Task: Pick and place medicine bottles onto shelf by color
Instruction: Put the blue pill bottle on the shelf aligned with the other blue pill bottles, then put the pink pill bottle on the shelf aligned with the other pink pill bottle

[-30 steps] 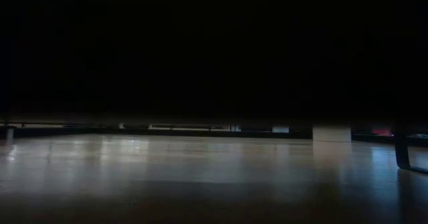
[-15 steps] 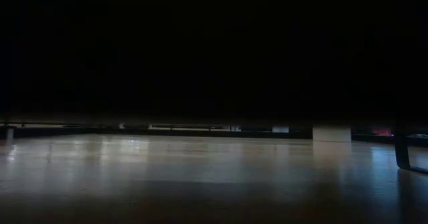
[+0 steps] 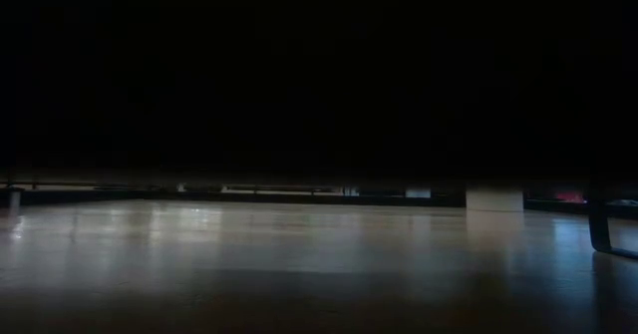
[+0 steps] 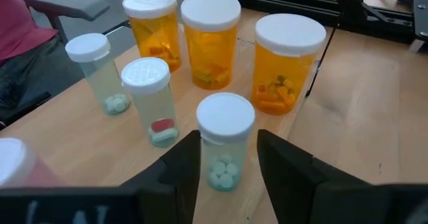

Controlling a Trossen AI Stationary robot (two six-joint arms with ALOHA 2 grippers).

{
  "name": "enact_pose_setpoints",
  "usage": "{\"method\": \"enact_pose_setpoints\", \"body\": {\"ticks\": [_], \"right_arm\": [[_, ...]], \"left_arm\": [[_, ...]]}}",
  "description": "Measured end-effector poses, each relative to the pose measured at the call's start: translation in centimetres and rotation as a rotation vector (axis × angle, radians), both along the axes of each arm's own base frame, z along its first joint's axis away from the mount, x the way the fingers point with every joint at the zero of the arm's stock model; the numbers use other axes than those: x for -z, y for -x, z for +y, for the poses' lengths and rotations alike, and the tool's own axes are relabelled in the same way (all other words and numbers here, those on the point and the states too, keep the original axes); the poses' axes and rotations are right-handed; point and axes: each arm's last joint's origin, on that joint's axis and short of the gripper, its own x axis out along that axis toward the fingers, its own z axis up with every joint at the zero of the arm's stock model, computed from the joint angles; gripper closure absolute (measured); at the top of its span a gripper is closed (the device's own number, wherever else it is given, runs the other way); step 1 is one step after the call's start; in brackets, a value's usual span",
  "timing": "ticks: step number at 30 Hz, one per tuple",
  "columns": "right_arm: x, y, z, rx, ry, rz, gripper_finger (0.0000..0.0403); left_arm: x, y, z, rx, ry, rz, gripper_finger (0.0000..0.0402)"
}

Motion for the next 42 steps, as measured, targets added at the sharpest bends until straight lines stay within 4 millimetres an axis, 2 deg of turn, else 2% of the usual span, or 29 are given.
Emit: {"method": "enact_pose_setpoints", "body": {"ticks": [11, 32, 37, 42], "right_arm": [[0.0, 0.0, -0.1, 0.043, -0.001, 0.006, 0.02], [0.2, 0.2, -0.1, 0.05, -0.015, 0.068, 0.0208], [0.2, 0.3, 0.0, 0.008, -0.035, 0.08, 0.0208], [-0.6, 1.0, -0.2, 0.005, -0.017, 0.139, 0.0208]], "left_arm": [[0.0, 0.0, 0.0, 0.0, 0.0, 0.0, 0.0137], [0.0, 0.0, 0.0, -0.001, 0.001, 0.001, 0.0137], [0.0, 0.0, 0.0, -0.001, 0.0, 0.0, 0.0137], [0.0, 0.0, 0.0, -0.001, 0.001, 0.001, 0.0137]]}}
